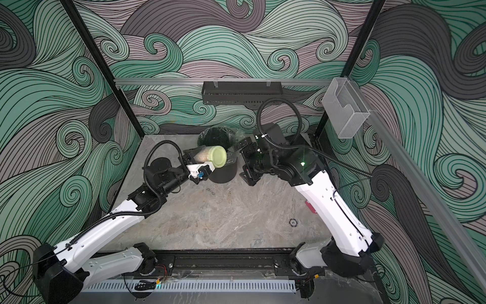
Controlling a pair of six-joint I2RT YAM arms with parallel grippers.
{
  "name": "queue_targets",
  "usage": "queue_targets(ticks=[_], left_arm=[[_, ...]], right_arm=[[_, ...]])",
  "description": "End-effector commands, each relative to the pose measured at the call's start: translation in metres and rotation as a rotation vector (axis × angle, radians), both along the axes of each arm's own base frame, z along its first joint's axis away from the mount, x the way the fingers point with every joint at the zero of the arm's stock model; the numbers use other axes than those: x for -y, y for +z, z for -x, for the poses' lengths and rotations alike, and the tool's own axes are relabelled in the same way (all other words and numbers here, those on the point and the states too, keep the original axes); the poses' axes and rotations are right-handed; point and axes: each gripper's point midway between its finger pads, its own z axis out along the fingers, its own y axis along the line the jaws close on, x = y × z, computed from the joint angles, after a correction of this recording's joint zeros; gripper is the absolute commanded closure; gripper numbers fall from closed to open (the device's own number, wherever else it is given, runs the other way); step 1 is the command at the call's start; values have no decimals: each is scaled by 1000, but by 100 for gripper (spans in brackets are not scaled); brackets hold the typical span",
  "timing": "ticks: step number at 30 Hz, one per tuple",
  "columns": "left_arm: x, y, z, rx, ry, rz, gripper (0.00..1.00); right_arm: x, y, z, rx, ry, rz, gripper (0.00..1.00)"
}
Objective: Empty expired oatmeal from jars
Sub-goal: Unscrew the lid from the jar.
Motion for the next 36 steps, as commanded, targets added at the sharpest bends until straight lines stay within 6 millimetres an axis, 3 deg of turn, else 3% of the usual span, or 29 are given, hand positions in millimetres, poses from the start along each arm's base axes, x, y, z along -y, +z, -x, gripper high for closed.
queue_targets(ticks=[1, 9, 18, 32, 36], left_arm=[[-8, 70, 11, 216, 18, 111, 100], [-8, 69, 14, 210, 13, 116, 100], [-10, 69, 16, 200, 13, 117, 100], [-11, 68, 19, 186, 7, 121, 100], [-10, 66, 19, 175, 6, 121, 100]], right_arm=[[-14, 8, -14, -128, -160, -150, 1], [-26, 6, -32, -134, -212, -196, 1], [-38, -8, -26, -186, -197, -187, 1], [-61, -18, -34, -201, -143, -183, 1], [-56, -12, -33, -147, -136, -165, 13]])
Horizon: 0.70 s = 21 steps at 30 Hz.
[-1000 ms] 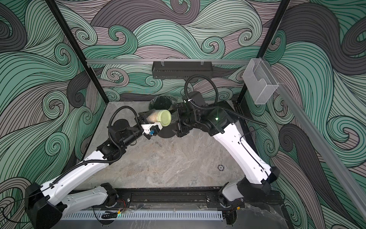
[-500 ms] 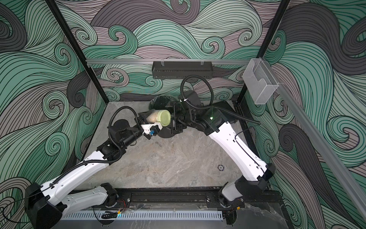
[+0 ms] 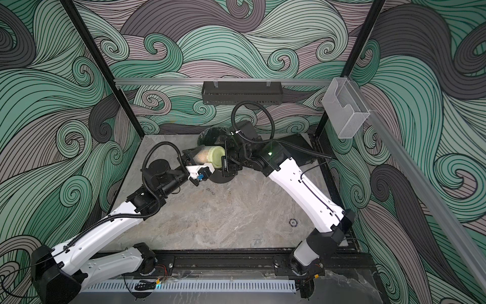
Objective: Empty expired oatmeal from jars
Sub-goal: Unscrew the lid from the jar.
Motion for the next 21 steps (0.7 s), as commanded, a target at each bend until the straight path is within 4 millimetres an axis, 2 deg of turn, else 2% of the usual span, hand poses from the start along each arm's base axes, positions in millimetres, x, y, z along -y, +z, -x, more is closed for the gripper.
queue_targets(ticks=[1, 2, 5, 8, 14, 21], left_arm=[[-9, 62, 14, 142, 0, 126, 100], [-9, 61, 13, 132, 4, 126, 100], [-11, 61, 11, 86, 19, 122, 100], [-10, 62, 10, 42, 15, 130, 100], [-6, 61, 12, -49, -12, 145, 100], [0, 63, 15, -131, -70, 176, 100]], right_arm=[[2, 12, 3, 65, 15, 6, 22], [4, 12, 5, 81, 21, 16, 30], [11, 13, 9, 136, 50, 59, 45], [14, 10, 12, 217, 124, 121, 52], [3, 8, 20, 387, 371, 214, 50], [-9, 26, 13, 709, 642, 373, 53]])
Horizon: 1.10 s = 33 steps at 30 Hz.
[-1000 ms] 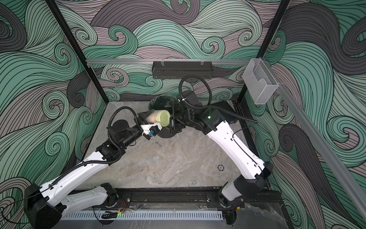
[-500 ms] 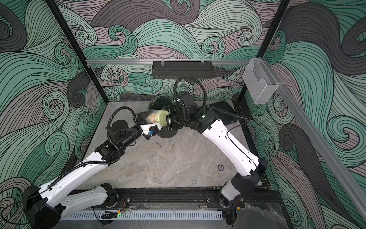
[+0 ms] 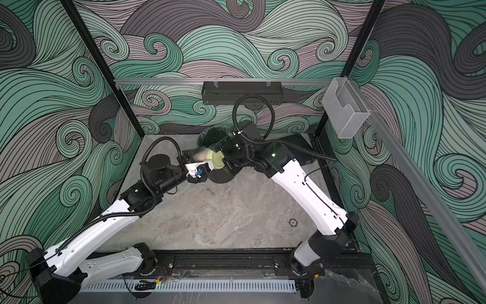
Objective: Empty expired oatmeal from jars
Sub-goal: Unscrew the lid from the jar.
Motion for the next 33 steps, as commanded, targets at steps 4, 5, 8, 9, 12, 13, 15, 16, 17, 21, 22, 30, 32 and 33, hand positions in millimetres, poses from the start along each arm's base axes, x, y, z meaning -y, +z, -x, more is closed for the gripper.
queue_targets(ticks=[4, 5, 8, 9, 12, 13, 15, 16, 17, 21, 22, 30, 32, 33], left_arm=[[-1, 63, 10, 32, -61, 177, 100], [-1, 64, 10, 25, -66, 180, 100], [-2, 66, 12, 10, -81, 195, 100], [-2, 65, 12, 2, -83, 196, 100], [-2, 65, 12, -14, -94, 205, 100], [-2, 65, 13, -18, -98, 212, 100], [-2, 67, 13, -26, -104, 223, 100], [-1, 66, 13, -31, -109, 227, 100], [-2, 67, 13, -34, -110, 230, 100], [-1, 69, 15, -46, -125, 245, 100], [-1, 70, 15, -50, -128, 249, 100], [0, 70, 17, -71, -150, 264, 100], [-1, 69, 18, -76, -153, 264, 100], [-2, 68, 17, -78, -153, 263, 100]], right_arm=[[-12, 13, 3, 411, 401, 215, 55], [-16, 14, 5, 461, 463, 230, 55], [-21, 13, 11, 575, 599, 269, 58], [-22, 12, 12, 609, 633, 285, 59], [-23, 8, 16, 702, 737, 320, 62], [-25, 7, 20, 740, 790, 318, 63], [-26, 5, 25, 787, 849, 322, 64], [-27, 3, 26, 805, 875, 323, 66], [-28, 2, 29, 832, 912, 319, 67], [-26, -8, 38, 931, 1037, 351, 73], [-26, -10, 41, 958, 1070, 353, 74], [-6, -26, 52, 1193, 1324, 482, 82], [-1, -20, 58, 1301, 1383, 463, 88], [1, -17, 59, 1341, 1398, 474, 90]])
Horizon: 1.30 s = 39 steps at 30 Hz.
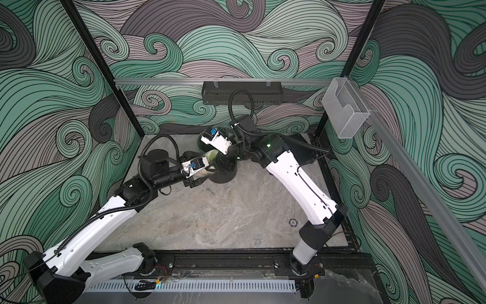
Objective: Empty expired oatmeal from jars
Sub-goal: Unscrew the lid from the jar, then open the lid of the jar.
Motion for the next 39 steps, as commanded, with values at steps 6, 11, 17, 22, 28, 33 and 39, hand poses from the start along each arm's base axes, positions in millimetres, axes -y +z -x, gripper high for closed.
queue_targets(ticks=[6, 11, 17, 22, 28, 33, 39], left_arm=[[0, 91, 4, 202, -35, 194, 100], [-1, 89, 5, 205, -37, 178, 100], [2, 86, 5, 192, -49, 183, 100], [3, 83, 4, 183, -51, 188, 100], [3, 86, 6, 183, -64, 199, 100], [5, 86, 7, 175, -82, 203, 100], [3, 84, 9, 170, -79, 200, 100]], right_arm=[[14, 5, 37, 189, 348, 33, 97], [19, 1, 34, 278, 406, 78, 100], [19, 1, 24, 429, 461, 145, 100], [17, 10, 14, 625, 503, 224, 100], [18, 12, 8, 744, 550, 269, 100], [15, 0, 5, 811, 617, 327, 100], [16, 5, 2, 858, 627, 346, 100]])
